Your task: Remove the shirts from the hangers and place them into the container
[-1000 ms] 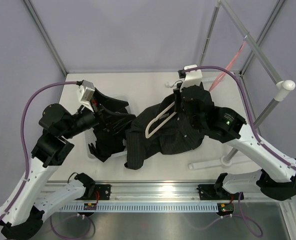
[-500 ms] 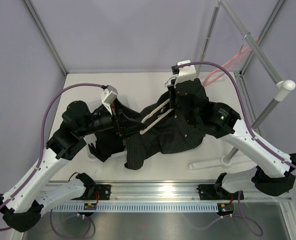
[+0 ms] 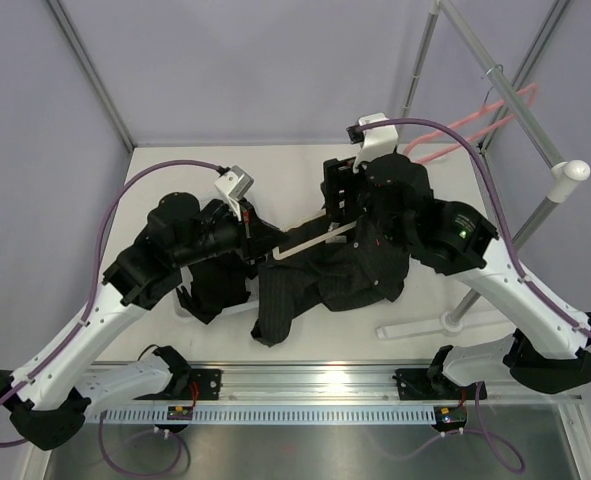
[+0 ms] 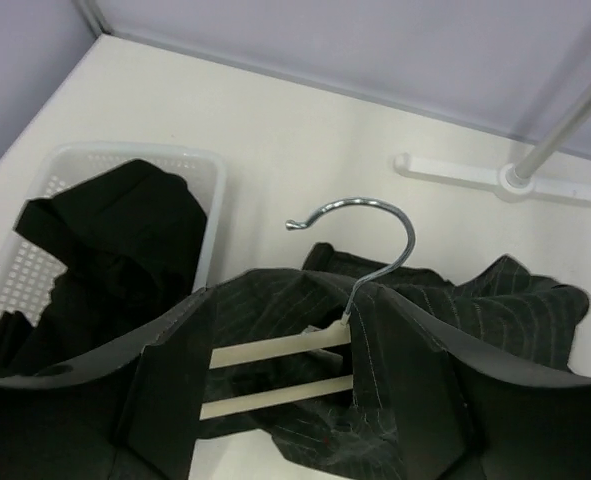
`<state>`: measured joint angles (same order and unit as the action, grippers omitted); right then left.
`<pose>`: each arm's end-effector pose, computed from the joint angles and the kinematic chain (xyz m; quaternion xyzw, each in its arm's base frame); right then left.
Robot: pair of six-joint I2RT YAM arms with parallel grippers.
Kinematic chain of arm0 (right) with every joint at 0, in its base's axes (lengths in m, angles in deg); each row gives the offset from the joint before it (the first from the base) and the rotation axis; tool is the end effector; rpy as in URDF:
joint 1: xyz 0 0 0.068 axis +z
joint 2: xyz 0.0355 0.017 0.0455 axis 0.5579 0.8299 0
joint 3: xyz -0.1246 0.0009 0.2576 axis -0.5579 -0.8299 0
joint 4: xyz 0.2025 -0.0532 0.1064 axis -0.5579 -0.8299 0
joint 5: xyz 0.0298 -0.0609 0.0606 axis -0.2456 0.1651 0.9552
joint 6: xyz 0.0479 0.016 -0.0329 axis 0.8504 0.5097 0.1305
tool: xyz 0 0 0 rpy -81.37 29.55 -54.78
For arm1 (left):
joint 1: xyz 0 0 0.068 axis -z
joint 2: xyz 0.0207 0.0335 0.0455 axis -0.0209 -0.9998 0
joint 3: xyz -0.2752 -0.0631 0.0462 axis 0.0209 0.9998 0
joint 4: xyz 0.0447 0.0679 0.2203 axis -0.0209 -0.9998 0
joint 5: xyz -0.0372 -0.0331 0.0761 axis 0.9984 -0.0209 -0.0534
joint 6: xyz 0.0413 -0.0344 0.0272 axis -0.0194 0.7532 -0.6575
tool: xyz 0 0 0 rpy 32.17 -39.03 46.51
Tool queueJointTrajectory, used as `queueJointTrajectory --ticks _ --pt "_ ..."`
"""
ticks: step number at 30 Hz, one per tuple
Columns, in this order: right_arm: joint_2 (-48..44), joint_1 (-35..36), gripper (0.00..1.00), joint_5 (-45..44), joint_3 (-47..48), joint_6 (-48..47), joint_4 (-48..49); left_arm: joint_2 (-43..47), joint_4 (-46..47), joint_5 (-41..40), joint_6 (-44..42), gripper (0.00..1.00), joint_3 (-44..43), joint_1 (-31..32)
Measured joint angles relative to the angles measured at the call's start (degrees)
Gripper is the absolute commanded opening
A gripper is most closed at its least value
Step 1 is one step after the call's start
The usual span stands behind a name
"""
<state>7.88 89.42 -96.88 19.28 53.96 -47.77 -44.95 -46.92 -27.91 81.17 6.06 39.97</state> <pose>0.1505 0.1761 0.4897 -0.1547 0.7833 0.1022 0.5933 0.1182 -0.1244 0.4226 0.2503 0.7256 -0.4405 0.4658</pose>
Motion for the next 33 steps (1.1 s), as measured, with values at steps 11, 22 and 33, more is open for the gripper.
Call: queueJointTrajectory --ticks 11,22,33 --pt "-12.46 1.33 0.86 9.09 -7.17 1.6 -0.7 0.5 -8.39 -5.88 -2.43 0.0 -7.43 0.02" --pt "-9.49 1.36 0.7 8.48 -15.58 0.7 2.16 5.68 -11.69 -5.77 -2.4 0.0 -7.98 0.02" --pt "-8.44 1.36 0.44 5.75 -15.37 -0.7 3.67 5.68 -11.69 -4.2 -2.12 0.0 -8.02 0.02"
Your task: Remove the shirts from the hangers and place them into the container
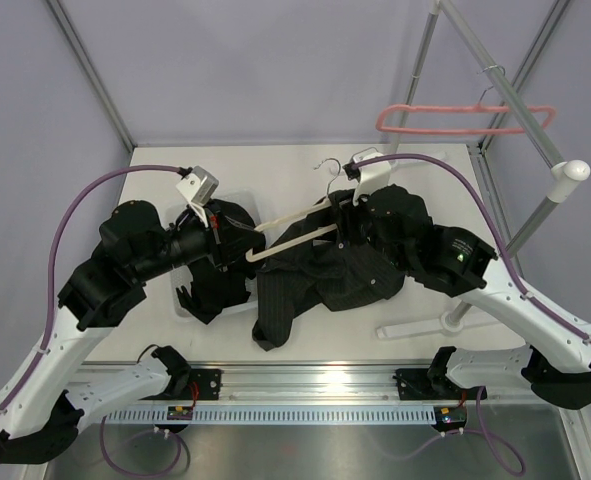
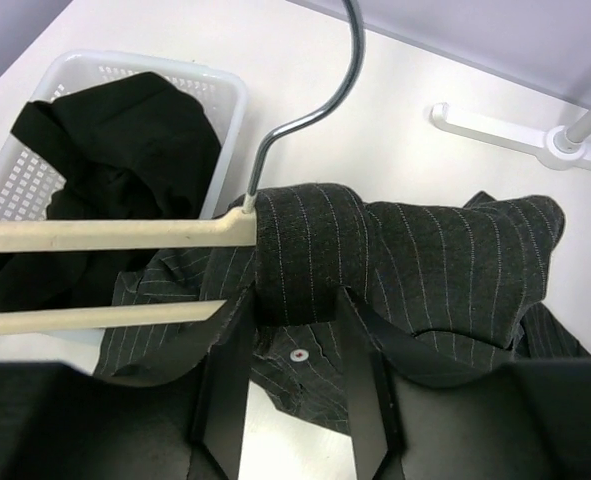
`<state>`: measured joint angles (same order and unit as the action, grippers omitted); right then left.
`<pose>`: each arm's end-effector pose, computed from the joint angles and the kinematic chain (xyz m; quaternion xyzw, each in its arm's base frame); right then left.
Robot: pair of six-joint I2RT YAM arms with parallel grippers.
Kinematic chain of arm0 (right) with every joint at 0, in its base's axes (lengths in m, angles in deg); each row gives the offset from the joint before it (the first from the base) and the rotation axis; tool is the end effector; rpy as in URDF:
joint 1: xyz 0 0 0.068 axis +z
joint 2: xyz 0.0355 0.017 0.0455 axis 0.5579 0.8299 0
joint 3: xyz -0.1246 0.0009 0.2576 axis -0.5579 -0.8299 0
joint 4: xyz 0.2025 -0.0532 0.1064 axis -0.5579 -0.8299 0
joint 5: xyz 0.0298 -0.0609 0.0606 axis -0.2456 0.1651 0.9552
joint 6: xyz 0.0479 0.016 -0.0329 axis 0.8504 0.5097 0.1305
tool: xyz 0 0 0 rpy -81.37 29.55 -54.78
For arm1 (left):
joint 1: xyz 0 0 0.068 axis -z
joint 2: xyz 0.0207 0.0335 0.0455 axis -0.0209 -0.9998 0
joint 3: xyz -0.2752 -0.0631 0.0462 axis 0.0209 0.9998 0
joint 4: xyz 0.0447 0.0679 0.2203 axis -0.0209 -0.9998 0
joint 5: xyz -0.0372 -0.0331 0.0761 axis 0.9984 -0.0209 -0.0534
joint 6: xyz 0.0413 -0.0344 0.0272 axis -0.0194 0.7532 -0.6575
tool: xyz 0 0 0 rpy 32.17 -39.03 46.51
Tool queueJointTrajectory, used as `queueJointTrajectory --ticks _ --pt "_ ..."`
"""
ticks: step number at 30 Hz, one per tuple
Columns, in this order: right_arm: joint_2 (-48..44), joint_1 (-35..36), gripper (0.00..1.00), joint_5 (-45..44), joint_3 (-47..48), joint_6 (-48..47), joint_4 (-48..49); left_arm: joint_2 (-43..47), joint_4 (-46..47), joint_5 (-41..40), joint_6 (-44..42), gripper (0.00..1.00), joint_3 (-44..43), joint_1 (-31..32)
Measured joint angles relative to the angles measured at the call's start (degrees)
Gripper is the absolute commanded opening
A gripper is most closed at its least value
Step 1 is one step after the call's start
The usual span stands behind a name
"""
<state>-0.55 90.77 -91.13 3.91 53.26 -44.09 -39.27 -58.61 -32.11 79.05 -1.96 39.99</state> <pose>0.1305 0.1626 0.4482 -0.2101 0.7907 0.1273 0.5607 0.0823 -0.0890 0.4534 0.2419 0.7185 -0.4147 0.5032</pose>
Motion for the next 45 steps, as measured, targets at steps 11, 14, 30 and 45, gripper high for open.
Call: queueJointTrajectory --ticks 11,14,30,45 --pt "1.66 0.04 0.0 -4.52 0.92 -0.07 -0.07 0.9 -0.04 0.81 0.15 0.0 0.0 0.0" --pt "2.03 0.13 0.0 -8.52 1.51 0.13 -0.59 1.6 -0.44 0.81 0.15 0.0 0.0 0.0" --pt "-0.2 -3.3 0.0 -25.7 -1.33 -1.14 -1.97 12.09 -14.47 -3.74 -1.99 0.0 -11.26 0.0" --pt "-7.32 -2.8 0.0 -2.82 -19.63 12.26 -1.22 -5.22 -5.6 3.28 -3.21 0.0 -19.74 0.0"
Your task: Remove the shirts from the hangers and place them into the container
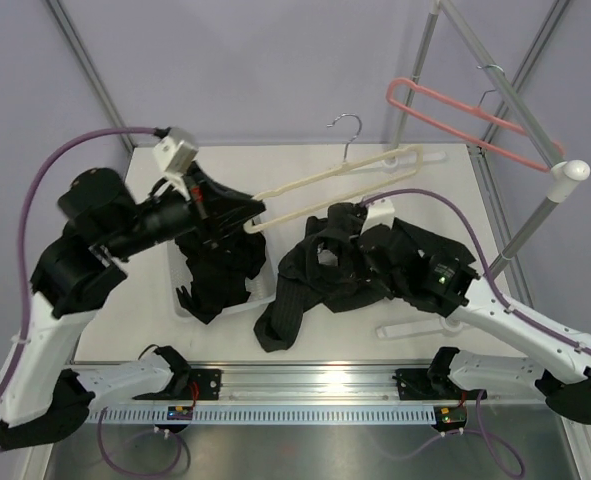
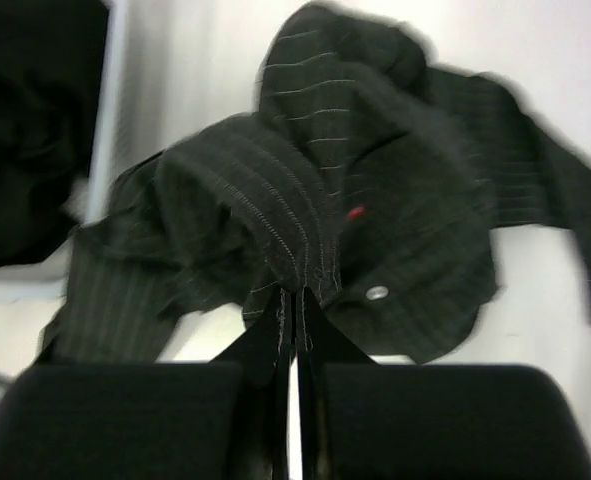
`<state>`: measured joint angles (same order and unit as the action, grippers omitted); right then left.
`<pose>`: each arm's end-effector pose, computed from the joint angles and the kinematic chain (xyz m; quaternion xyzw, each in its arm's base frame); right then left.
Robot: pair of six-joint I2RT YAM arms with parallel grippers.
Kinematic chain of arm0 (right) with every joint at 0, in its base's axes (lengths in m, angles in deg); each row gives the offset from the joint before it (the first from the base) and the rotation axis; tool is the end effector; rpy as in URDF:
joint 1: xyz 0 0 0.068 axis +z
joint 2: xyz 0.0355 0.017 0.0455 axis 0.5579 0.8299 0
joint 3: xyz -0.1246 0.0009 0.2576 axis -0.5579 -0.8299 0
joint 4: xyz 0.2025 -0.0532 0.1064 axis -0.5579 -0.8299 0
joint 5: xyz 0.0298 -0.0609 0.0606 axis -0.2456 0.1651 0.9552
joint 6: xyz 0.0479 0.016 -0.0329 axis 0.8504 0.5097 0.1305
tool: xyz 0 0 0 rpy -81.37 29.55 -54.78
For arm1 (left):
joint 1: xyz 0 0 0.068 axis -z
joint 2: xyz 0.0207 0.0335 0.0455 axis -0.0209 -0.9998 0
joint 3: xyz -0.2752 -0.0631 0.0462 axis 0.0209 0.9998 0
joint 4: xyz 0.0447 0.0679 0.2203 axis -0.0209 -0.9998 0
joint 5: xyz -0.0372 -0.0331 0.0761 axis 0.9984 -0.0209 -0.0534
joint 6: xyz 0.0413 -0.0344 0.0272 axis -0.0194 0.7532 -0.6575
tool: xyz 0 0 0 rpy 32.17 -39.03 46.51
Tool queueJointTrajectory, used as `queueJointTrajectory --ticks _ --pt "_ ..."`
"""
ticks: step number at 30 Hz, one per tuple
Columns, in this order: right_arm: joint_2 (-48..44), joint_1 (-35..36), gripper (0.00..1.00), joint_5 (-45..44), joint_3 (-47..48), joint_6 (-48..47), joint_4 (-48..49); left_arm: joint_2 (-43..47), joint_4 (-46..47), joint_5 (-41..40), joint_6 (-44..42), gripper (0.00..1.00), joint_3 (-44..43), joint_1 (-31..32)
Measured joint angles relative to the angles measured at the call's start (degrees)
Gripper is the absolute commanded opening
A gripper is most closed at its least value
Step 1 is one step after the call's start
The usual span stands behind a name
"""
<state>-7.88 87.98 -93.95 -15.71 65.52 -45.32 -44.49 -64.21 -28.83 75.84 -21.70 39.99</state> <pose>0.1256 0.1352 0.3668 -0.1324 0.8581 0.0833 0.4891 0.0639 -0.0761 0.5246 0.2769 0.6510 -0.4364 0.5559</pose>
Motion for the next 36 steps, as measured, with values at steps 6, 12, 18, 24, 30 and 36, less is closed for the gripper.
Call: queueJointTrajectory --ticks 6,12,18,24,30,36 --pt "2.58 5.97 0.0 8.66 -10.14 5.84 9.46 -14.21 5.86 3.48 0.57 0.0 -4.55 3.39" --pt "5.6 8.09 0.0 11.3 -14.58 8.79 13.92 -25.29 7.5 5.38 0.28 0.0 -12.48 8.66" --pt "3.56 9.6 0.0 10.62 -14.58 9.6 15.34 -37.03 8.22 8.0 0.15 0.0 -23.93 10.12" --pt "-0.48 9.7 0.0 8.46 -14.58 9.86 14.4 -49.53 8.09 10.03 0.37 0.0 -36.13 10.67" --pt "-3.28 9.75 0.0 6.69 -14.58 9.88 12.83 -55.43 10.25 12.04 2.67 0.0 -37.81 10.73" --pt "-3.8 9.77 0.0 6.64 -14.58 10.34 11.72 -60.7 16.98 14.4 7.76 0.0 -41.22 10.78"
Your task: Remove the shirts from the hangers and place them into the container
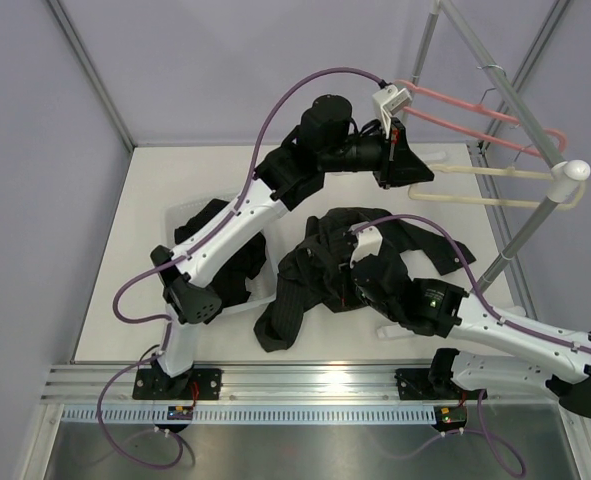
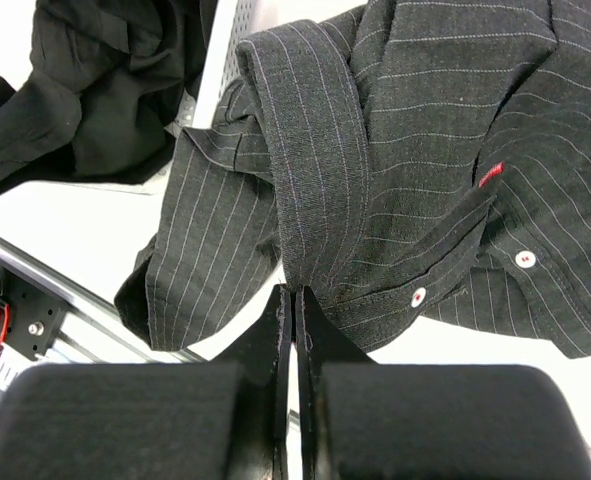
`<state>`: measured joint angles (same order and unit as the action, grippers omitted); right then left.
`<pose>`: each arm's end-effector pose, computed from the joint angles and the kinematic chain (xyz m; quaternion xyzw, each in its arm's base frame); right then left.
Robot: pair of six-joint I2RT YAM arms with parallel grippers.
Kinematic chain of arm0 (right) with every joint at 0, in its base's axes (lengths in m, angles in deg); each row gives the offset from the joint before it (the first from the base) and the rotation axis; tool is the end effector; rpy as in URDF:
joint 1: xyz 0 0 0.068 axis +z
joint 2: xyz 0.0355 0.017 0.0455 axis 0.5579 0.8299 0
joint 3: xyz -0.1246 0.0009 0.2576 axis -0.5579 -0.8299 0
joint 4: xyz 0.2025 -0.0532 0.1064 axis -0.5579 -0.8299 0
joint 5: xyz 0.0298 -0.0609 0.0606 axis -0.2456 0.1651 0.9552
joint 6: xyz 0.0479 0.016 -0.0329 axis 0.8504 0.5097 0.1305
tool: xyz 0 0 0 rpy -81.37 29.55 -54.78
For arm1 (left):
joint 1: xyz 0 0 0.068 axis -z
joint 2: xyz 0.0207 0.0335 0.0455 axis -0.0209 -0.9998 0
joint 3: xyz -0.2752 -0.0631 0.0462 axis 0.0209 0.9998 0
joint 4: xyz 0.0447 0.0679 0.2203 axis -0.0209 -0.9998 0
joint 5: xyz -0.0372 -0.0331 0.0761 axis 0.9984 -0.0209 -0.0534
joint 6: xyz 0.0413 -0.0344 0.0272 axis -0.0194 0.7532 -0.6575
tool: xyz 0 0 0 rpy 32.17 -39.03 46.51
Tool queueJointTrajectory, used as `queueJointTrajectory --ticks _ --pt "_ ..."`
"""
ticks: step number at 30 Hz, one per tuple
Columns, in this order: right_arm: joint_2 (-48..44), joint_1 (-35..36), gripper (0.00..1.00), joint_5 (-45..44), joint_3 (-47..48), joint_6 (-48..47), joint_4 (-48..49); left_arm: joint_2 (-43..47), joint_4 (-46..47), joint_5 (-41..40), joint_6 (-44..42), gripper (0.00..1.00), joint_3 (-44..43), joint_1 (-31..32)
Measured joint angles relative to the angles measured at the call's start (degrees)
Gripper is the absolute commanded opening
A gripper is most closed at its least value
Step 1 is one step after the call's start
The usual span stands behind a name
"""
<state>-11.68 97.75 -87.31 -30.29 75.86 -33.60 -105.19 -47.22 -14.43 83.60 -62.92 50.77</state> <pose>0.0960 0.1551 0.3165 -0.1536 0.8599 0.2116 0.4384 0.2435 -0.3520 0.4946 0.3714 0.6168 -0.5708 0.3948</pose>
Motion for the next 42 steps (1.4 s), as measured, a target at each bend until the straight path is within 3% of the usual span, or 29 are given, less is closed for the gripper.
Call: queueJointTrajectory --ticks 17,34,36,41,42 --pt "-2.38 0.15 0.0 -0.04 -0.04 0.59 -0.74 -2.75 15.43 0.9 7.04 0.0 -3.28 0.0" --pt "-2.91 0.2 0.0 -0.09 -0.74 0.52 -0.63 9.01 10.36 -2.08 1.6 0.0 10.03 0.0" --pt "-2.93 0.2 0.0 -0.09 -0.74 0.55 -0.63 9.97 9.86 -2.43 1.2 0.09 10.91 0.0" --pt "-3.28 0.2 0.0 -1.03 -0.74 0.5 -0.72 12.13 7.08 -7.52 -1.27 0.64 14.1 0.07" --pt "-3.52 0.22 0.0 -1.09 -0.74 0.5 -0.74 12.61 5.4 -9.38 -2.25 0.67 14.36 0.07"
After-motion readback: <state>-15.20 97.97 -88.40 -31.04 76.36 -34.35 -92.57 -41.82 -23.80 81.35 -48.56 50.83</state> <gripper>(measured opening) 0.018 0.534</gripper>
